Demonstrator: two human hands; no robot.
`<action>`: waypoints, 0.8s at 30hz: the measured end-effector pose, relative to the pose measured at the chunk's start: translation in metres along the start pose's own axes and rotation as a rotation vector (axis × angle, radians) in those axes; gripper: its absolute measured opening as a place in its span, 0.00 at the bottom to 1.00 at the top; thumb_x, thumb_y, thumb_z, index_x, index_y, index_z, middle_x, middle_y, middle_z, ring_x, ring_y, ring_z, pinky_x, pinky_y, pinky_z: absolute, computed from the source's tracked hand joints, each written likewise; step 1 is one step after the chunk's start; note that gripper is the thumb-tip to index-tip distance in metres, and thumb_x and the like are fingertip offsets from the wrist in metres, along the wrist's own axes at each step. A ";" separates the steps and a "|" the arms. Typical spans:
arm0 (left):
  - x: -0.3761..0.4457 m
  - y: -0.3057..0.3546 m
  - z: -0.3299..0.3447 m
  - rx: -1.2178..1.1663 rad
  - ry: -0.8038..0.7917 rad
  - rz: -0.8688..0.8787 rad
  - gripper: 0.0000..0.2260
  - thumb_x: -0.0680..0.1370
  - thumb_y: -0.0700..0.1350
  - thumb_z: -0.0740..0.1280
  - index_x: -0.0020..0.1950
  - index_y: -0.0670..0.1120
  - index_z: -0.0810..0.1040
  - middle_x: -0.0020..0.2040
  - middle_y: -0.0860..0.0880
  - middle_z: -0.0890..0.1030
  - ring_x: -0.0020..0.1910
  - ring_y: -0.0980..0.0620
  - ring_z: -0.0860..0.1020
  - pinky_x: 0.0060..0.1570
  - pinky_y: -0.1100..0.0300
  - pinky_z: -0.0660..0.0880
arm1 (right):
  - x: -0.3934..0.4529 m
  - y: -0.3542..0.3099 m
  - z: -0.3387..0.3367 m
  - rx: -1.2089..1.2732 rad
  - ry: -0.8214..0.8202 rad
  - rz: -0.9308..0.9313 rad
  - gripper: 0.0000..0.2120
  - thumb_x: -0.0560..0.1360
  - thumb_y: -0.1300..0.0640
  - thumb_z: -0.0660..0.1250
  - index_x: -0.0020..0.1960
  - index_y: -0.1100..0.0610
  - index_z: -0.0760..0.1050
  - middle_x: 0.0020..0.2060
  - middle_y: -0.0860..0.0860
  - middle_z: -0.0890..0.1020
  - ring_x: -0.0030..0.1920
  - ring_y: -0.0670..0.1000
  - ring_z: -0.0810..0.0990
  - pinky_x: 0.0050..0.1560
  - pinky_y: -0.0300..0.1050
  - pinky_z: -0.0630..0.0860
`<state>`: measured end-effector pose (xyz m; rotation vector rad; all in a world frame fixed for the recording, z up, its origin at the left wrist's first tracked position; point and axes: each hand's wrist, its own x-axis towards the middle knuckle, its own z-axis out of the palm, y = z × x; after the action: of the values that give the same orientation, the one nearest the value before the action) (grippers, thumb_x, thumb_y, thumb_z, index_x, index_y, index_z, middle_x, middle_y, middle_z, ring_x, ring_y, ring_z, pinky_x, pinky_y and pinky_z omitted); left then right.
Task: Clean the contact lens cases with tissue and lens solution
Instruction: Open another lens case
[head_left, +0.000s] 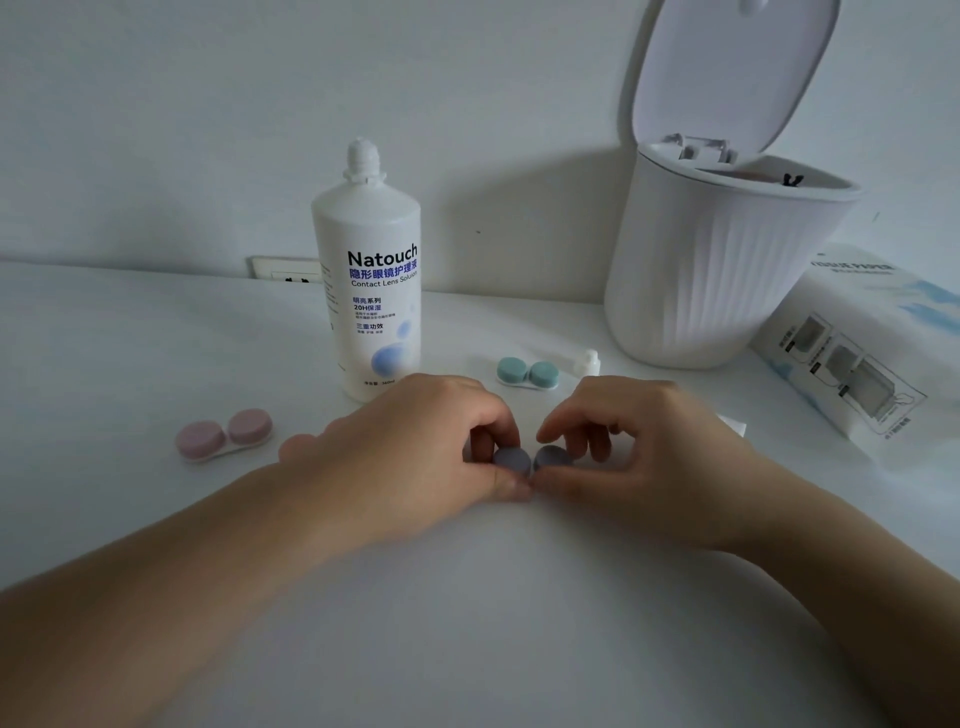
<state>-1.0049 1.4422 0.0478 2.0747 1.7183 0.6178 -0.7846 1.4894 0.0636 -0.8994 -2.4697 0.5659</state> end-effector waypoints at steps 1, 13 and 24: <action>0.000 -0.001 0.000 0.000 -0.002 0.013 0.15 0.67 0.65 0.75 0.48 0.62 0.79 0.47 0.65 0.77 0.41 0.64 0.76 0.39 0.59 0.74 | 0.000 -0.001 0.001 -0.006 0.005 -0.005 0.09 0.69 0.45 0.73 0.46 0.47 0.82 0.37 0.44 0.79 0.40 0.49 0.78 0.43 0.49 0.76; 0.001 -0.003 -0.002 0.007 -0.031 0.084 0.20 0.63 0.71 0.67 0.50 0.63 0.79 0.47 0.66 0.76 0.41 0.67 0.75 0.35 0.66 0.67 | 0.000 -0.004 -0.001 0.008 0.024 0.027 0.10 0.67 0.43 0.73 0.42 0.48 0.83 0.35 0.45 0.80 0.39 0.49 0.80 0.41 0.50 0.77; 0.001 -0.005 0.000 0.020 -0.041 0.075 0.21 0.63 0.73 0.65 0.50 0.66 0.78 0.48 0.66 0.76 0.42 0.66 0.75 0.37 0.59 0.73 | -0.002 -0.006 -0.004 -0.035 -0.023 0.019 0.13 0.68 0.39 0.70 0.46 0.45 0.82 0.37 0.43 0.80 0.41 0.48 0.79 0.42 0.49 0.77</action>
<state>-1.0088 1.4440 0.0451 2.1591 1.6374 0.5783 -0.7842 1.4846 0.0694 -0.9364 -2.5011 0.5445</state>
